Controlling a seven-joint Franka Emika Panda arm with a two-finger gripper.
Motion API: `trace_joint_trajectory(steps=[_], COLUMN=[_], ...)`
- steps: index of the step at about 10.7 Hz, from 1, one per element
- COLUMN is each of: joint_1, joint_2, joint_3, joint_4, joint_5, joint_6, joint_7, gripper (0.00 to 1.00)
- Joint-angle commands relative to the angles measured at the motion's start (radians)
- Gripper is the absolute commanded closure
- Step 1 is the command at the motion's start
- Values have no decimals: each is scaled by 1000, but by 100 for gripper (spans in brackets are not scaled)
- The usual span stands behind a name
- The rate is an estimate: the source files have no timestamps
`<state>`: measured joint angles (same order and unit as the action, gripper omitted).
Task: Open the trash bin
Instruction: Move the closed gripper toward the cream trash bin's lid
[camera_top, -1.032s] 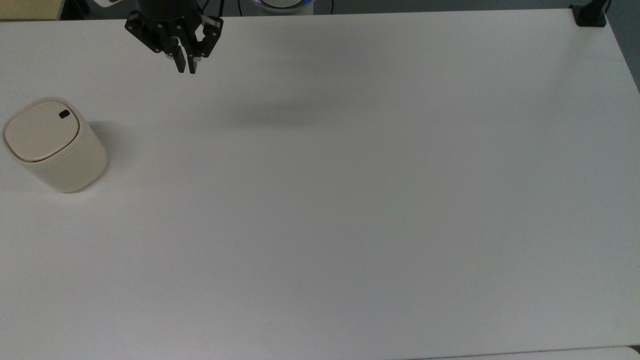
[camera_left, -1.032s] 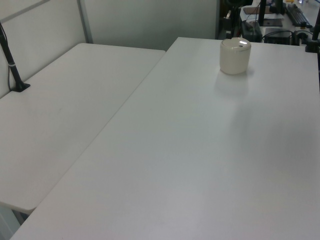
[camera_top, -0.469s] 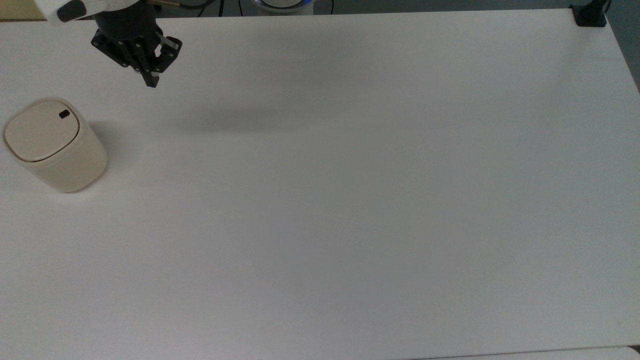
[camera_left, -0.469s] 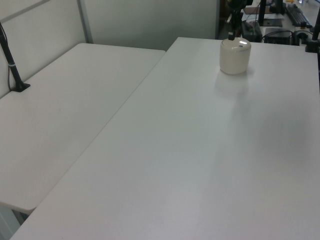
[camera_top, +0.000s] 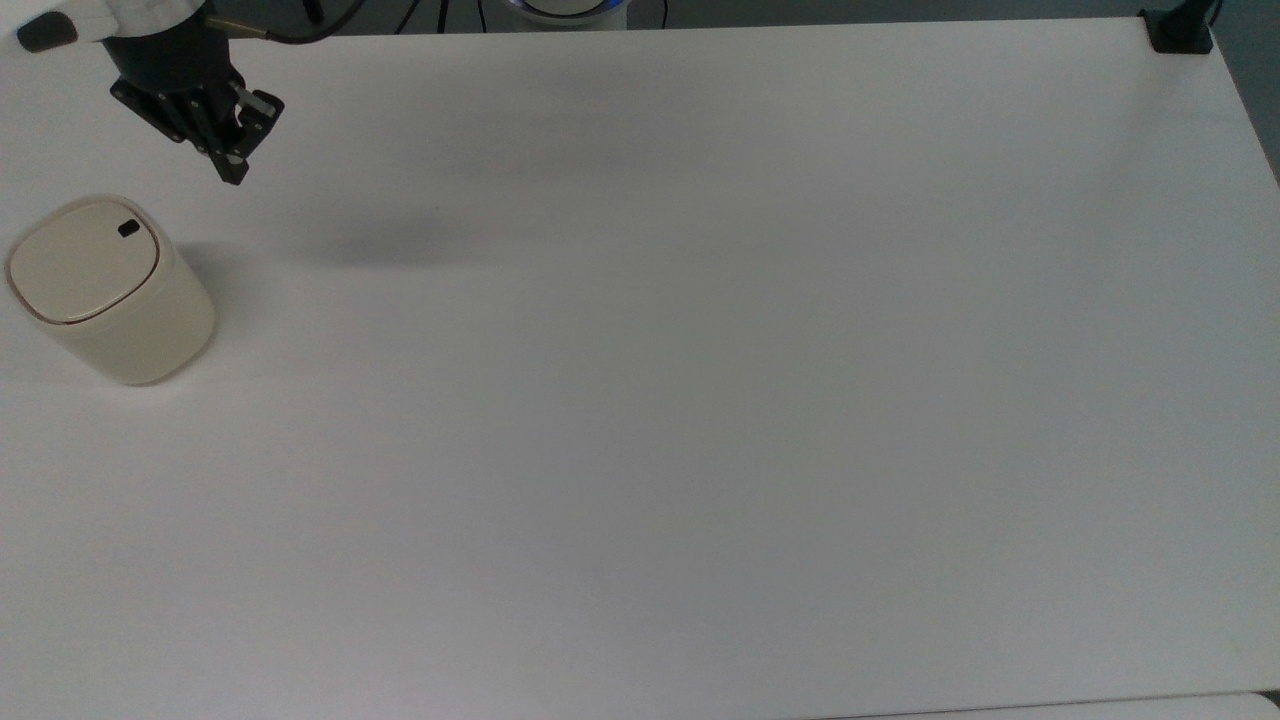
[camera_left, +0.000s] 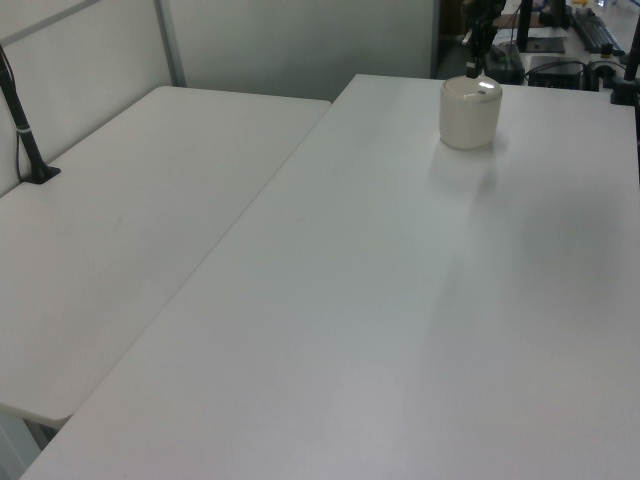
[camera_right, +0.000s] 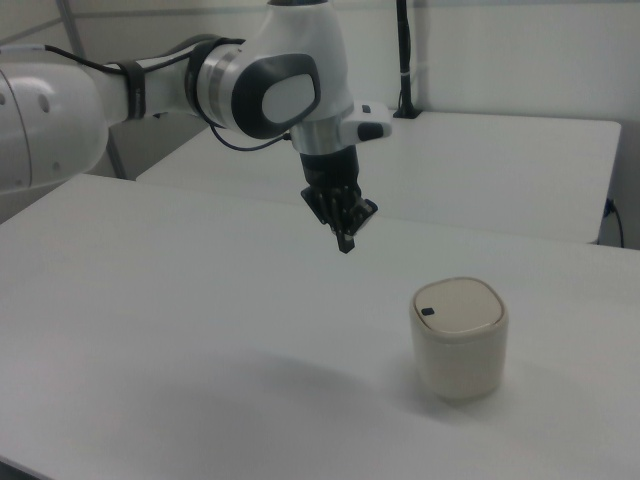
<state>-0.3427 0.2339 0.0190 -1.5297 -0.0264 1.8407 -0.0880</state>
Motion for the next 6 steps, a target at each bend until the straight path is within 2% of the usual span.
trace_joint_trajectory(steps=[1,4,6], joint_1=[-22,-76,-88], joint_2=[30,34,62], joint_3=[-2,-4,-4], joint_4=[-12,-9,-4], joint_5=[-10,8,10], joint_6=[75,132,179], joint_7=[-36,-21,103], gripper=[100,100,100])
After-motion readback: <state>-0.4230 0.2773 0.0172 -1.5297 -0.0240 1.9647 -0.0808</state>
